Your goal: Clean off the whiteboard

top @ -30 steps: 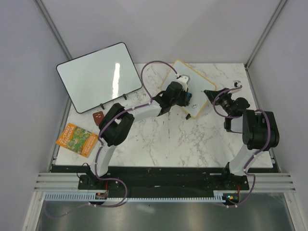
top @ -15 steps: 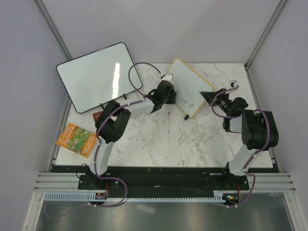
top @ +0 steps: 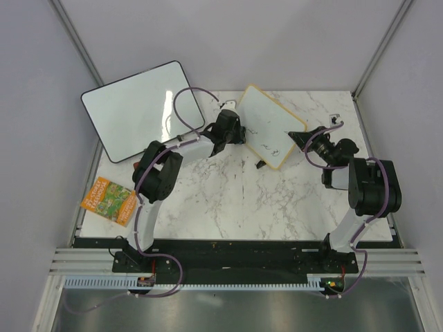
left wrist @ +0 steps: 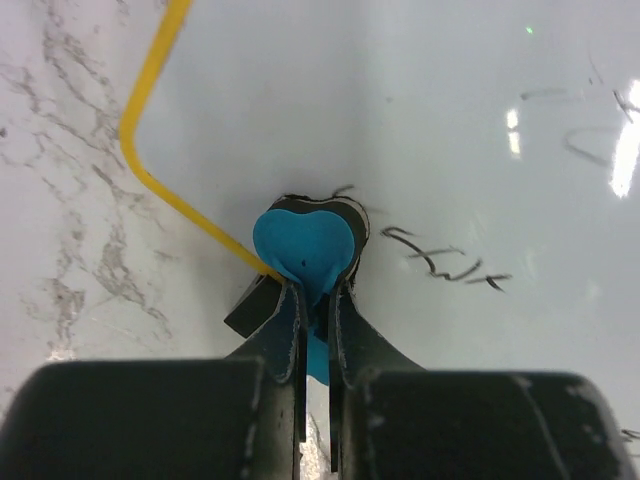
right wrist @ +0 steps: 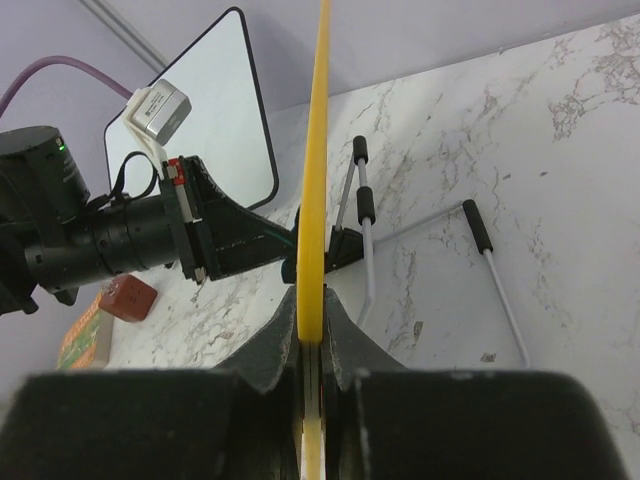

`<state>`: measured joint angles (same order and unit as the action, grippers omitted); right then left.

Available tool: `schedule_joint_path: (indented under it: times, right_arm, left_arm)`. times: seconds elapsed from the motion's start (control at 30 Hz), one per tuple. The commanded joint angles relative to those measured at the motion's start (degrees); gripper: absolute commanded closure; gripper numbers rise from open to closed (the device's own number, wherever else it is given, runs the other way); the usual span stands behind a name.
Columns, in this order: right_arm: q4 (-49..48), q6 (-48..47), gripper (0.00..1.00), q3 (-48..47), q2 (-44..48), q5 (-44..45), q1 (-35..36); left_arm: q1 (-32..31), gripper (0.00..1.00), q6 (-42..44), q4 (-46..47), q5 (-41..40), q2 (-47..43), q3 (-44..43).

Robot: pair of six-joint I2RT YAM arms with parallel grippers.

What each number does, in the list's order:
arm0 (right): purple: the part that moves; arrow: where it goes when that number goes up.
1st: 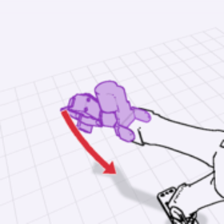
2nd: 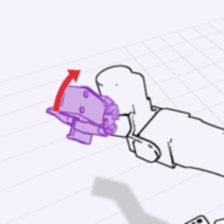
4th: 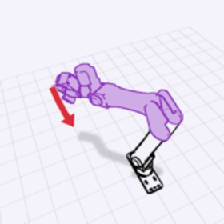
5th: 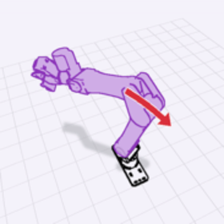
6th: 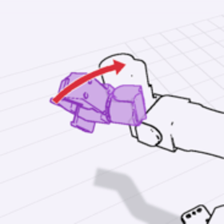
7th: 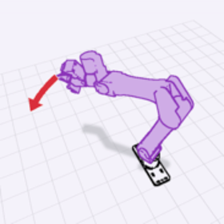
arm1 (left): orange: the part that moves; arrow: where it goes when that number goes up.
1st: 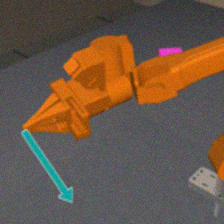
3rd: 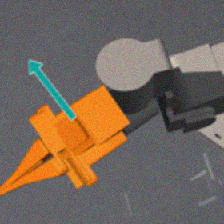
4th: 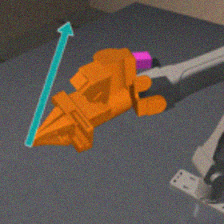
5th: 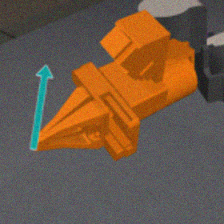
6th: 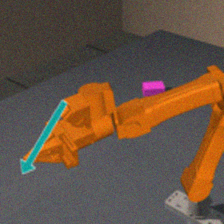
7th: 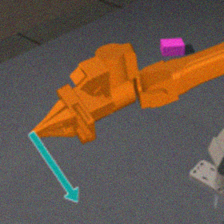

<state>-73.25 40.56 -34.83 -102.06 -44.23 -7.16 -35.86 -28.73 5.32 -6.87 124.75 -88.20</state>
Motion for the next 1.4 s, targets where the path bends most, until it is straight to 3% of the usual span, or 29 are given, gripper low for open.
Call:
schedule_joint_path:
  times: [0.0, 0.3, 0.67, 0.97, 1.2, 1.37]
  right_arm:
    - [-6.0, 1.7, 1.00, -2.2, 3.1, -7.4, -0.1]
    - [-8.0, 3.4, 1.00, -2.3, 1.7, -7.5, 0.0]
    - [-9.3, 5.0, 1.00, -2.6, 1.2, -7.7, -0.1]
    - [-8.4, 5.0, 1.00, -2.9, 1.3, -7.7, 0.0]
    - [-7.6, 4.7, 1.00, -3.0, 1.7, -7.5, 0.0]
    - [-3.4, 2.3, 1.00, -3.2, 3.3, -6.9, 0.5]
  left_arm:
    - [2.1, 0.98, -1.3, 6.9, -2.4, -5.1, -0.7]
    - [-1.0, 0.98, -1.0, 10.2, 6.0, -0.4, -3.5]
    - [-10.9, 0.98, 6.6, 4.5, -0.1, 3.5, -7.5]
    - [-16.5, 0.98, 8.3, 1.2, -0.9, 3.6, -3.6]
    - [-22.8, 0.98, 14.1, -0.8, -7.6, 3.7, -3.5]
    - [-25.3, 0.98, 12.1, -3.9, -10.0, 3.7, -3.5]
